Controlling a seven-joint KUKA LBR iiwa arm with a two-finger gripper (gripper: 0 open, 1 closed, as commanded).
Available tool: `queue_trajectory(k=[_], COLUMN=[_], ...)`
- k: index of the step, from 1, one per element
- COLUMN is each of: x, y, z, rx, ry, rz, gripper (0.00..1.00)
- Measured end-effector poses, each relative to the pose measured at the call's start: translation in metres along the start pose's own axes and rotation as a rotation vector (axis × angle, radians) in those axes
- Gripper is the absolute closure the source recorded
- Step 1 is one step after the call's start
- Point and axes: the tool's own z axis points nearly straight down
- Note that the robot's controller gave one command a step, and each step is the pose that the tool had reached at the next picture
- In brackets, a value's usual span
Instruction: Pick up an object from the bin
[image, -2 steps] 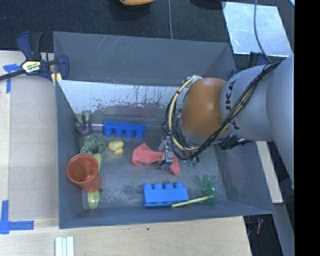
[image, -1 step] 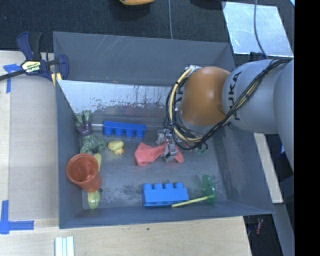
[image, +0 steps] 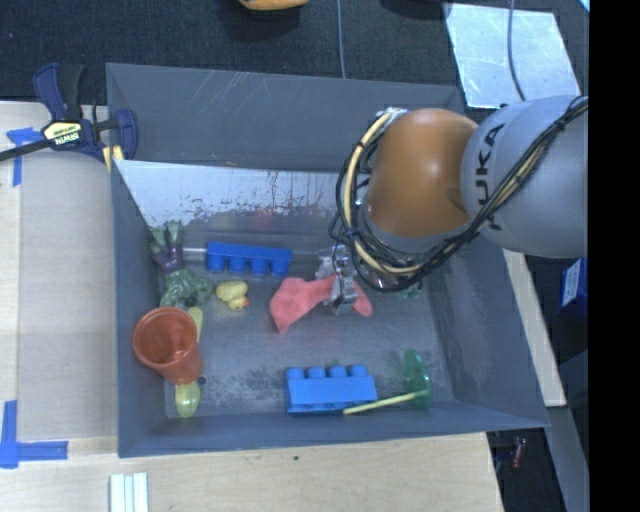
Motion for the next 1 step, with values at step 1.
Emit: queue_trajectory(k=[1], x=[-0.0128], y=[-0.0151], z=[-0.0771], rx=[0.001], ry=[-0.003], rz=[-0.075], gripper=[1.0])
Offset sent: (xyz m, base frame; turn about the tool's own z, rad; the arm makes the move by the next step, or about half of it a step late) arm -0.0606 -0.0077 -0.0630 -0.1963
